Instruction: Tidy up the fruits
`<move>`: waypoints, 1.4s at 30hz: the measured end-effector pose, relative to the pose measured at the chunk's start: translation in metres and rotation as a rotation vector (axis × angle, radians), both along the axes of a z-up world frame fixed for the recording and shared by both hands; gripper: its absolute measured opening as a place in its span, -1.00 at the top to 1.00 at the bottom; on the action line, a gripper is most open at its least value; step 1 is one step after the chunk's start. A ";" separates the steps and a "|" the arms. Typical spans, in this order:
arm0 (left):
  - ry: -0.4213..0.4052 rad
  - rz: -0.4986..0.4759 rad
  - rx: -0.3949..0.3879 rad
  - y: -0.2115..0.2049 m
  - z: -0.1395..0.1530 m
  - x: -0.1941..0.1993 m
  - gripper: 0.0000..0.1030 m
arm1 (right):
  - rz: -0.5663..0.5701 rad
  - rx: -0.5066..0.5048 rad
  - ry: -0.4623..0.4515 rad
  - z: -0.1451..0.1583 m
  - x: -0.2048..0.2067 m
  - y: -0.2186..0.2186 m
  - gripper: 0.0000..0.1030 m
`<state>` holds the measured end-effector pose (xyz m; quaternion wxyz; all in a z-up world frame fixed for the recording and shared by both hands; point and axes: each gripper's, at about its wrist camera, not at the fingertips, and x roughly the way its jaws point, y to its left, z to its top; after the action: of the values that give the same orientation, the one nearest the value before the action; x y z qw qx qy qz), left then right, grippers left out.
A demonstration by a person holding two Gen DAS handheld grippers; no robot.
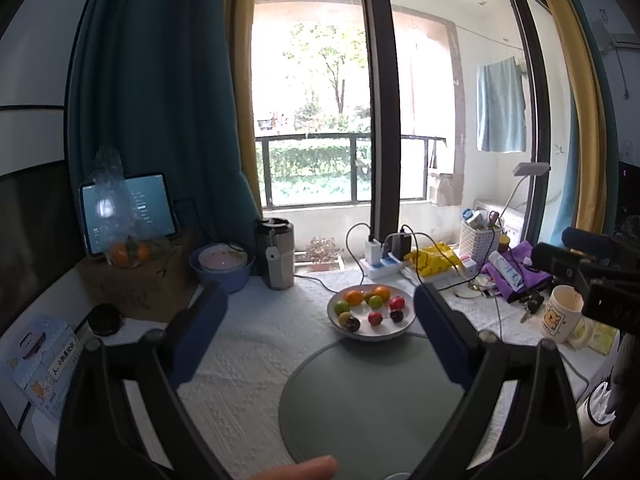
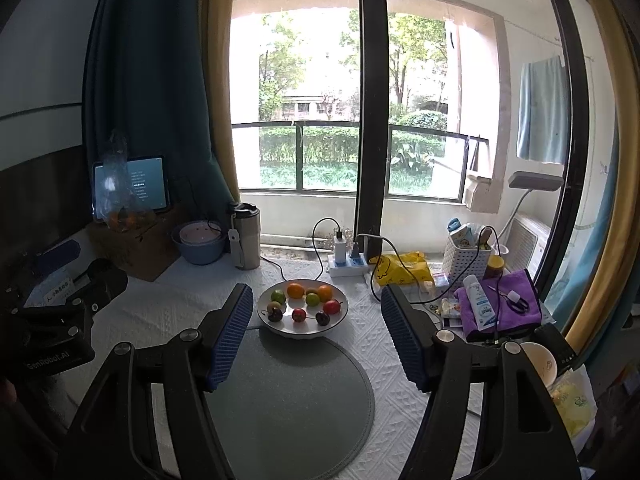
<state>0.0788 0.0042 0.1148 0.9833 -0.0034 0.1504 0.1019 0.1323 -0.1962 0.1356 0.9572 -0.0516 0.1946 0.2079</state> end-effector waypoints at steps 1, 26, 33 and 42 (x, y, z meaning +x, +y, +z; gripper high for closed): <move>-0.001 0.001 -0.001 0.000 0.000 -0.001 -0.85 | 0.002 0.000 0.000 0.000 0.000 0.000 -0.35; -0.004 -0.033 -0.014 -0.001 0.004 -0.001 -0.85 | -0.011 0.015 -0.004 0.002 0.001 -0.007 -0.36; -0.019 -0.035 -0.021 -0.001 0.006 -0.002 -0.85 | -0.005 0.014 -0.001 0.002 0.002 -0.006 -0.36; -0.031 -0.039 -0.030 0.000 0.008 -0.005 -0.85 | 0.000 0.011 -0.006 0.003 0.002 -0.004 -0.36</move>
<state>0.0734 0.0045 0.1228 0.9872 -0.0171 0.1365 0.0804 0.1347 -0.1999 0.1385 0.9580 -0.0470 0.1908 0.2088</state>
